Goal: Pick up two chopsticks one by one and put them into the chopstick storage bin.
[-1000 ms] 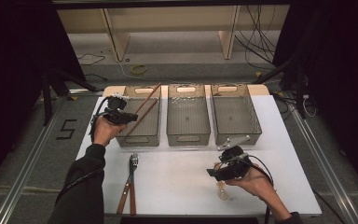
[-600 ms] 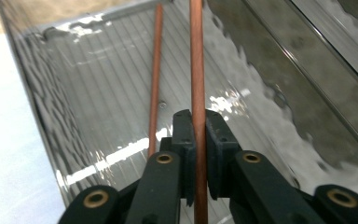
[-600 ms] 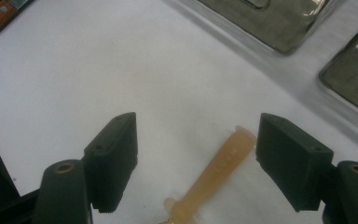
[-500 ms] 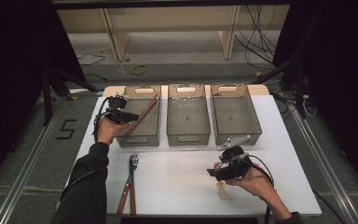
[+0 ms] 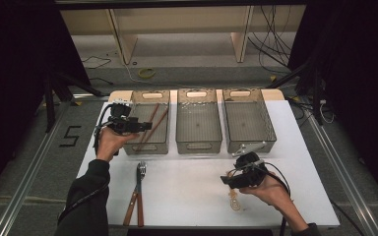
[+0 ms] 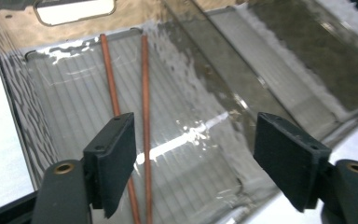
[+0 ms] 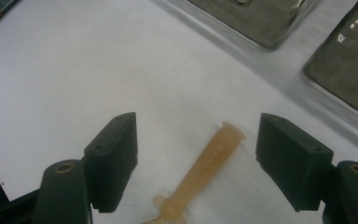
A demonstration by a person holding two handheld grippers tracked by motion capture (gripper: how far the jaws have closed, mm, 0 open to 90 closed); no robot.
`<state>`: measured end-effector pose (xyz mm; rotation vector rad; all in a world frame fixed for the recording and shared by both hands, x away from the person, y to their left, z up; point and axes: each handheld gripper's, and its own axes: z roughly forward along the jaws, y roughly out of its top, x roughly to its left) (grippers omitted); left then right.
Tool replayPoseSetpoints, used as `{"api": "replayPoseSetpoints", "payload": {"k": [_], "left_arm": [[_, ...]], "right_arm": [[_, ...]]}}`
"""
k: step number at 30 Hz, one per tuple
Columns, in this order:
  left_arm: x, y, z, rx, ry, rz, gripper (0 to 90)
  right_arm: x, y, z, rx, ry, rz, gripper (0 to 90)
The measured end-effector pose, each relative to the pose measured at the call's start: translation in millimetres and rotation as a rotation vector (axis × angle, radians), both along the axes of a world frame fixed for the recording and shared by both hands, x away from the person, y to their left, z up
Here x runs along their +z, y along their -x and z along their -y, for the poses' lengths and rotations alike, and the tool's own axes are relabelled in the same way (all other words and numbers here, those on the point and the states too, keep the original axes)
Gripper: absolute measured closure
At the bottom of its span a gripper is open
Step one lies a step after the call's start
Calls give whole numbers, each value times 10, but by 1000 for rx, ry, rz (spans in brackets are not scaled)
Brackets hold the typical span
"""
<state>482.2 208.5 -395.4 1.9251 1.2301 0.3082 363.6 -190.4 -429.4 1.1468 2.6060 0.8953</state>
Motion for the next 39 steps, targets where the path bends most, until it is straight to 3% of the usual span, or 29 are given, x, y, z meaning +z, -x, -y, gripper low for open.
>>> {"api": "replayPoseSetpoints", "payload": {"k": [5,11,25,39], "left_arm": [[27,187,4,-6,28,19,254],[-13,378,19,-17,22,26,221],[-82,663,83,-48,-14,22,194],[-222,936,110,-56,31,60,181]], "right_arm": [[-5,-8,-2,-9,4,0,304],[-15,-18,6,-19,11,8,312],[-97,-52,0,-56,35,-15,340],[-221,-32,-41,-79,75,-49,369]]}}
